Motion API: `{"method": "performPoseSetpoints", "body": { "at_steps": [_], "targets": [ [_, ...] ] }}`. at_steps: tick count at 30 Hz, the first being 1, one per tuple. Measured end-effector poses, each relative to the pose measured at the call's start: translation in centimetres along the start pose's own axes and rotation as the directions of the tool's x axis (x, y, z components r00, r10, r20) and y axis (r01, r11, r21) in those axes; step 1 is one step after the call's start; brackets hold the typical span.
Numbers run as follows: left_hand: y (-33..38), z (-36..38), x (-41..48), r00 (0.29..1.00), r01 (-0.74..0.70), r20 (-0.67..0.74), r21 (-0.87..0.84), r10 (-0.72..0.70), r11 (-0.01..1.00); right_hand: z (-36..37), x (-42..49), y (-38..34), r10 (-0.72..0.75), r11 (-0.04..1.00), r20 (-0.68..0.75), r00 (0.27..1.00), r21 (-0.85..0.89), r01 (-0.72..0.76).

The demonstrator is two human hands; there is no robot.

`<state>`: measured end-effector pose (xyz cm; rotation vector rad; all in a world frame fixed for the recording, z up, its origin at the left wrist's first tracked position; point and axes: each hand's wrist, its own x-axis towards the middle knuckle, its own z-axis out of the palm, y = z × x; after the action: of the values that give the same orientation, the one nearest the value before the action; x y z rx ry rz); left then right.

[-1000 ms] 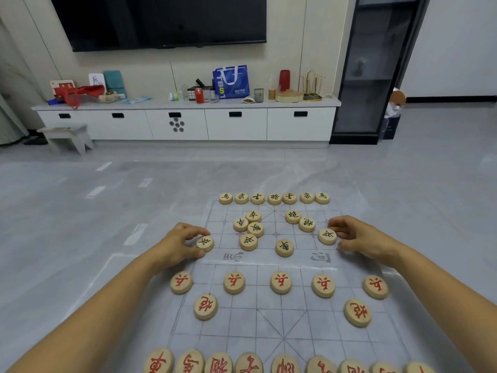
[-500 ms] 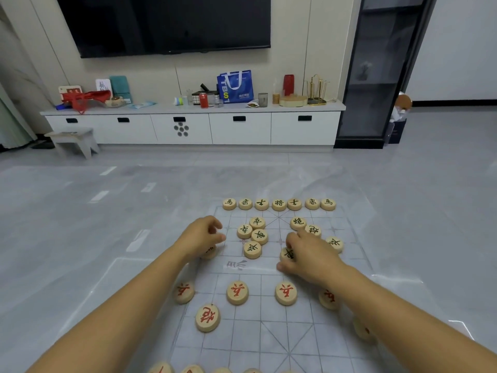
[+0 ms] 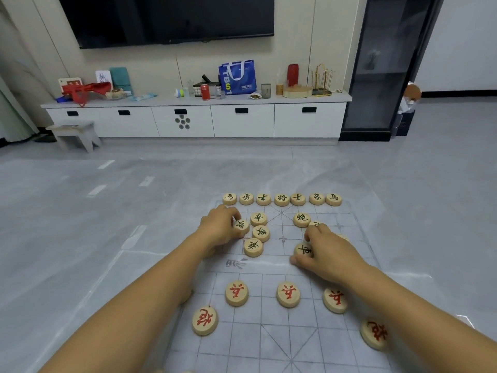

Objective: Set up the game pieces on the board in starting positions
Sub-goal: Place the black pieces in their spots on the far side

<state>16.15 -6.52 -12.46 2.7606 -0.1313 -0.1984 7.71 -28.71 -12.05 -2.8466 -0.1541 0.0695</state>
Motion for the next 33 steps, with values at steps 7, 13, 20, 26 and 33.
{"method": "performPoseSetpoints", "body": {
  "at_steps": [7,13,20,26,33],
  "targets": [
    [1.3,-0.5,-0.6,0.870,-0.491,0.081,0.214,0.486,0.845,-0.5,0.2,0.8,-0.105,0.992,0.099,0.990,0.081,0.097],
    [2.9,-0.3,-0.1,0.750,-0.639,0.231,0.493,0.620,0.590,0.1,0.1,0.1,-0.018,1.000,-0.012,1.000,-0.003,0.018],
    [1.7,-0.5,0.5,0.808,-0.587,0.284,0.468,0.517,0.661,-1.2,0.8,1.1,-0.065,0.995,-0.094,0.993,0.073,0.072],
    [1.3,-1.1,0.0,0.870,-0.492,0.049,0.150,0.490,0.858,-3.3,3.3,5.3,0.073,0.955,-0.178,0.981,0.295,-0.018],
    [-4.6,-3.5,1.5,0.970,-0.157,-0.201,-0.090,0.136,0.984,-3.9,4.7,11.0,0.237,0.952,-0.161,0.958,0.233,-0.196]
  ]
}}
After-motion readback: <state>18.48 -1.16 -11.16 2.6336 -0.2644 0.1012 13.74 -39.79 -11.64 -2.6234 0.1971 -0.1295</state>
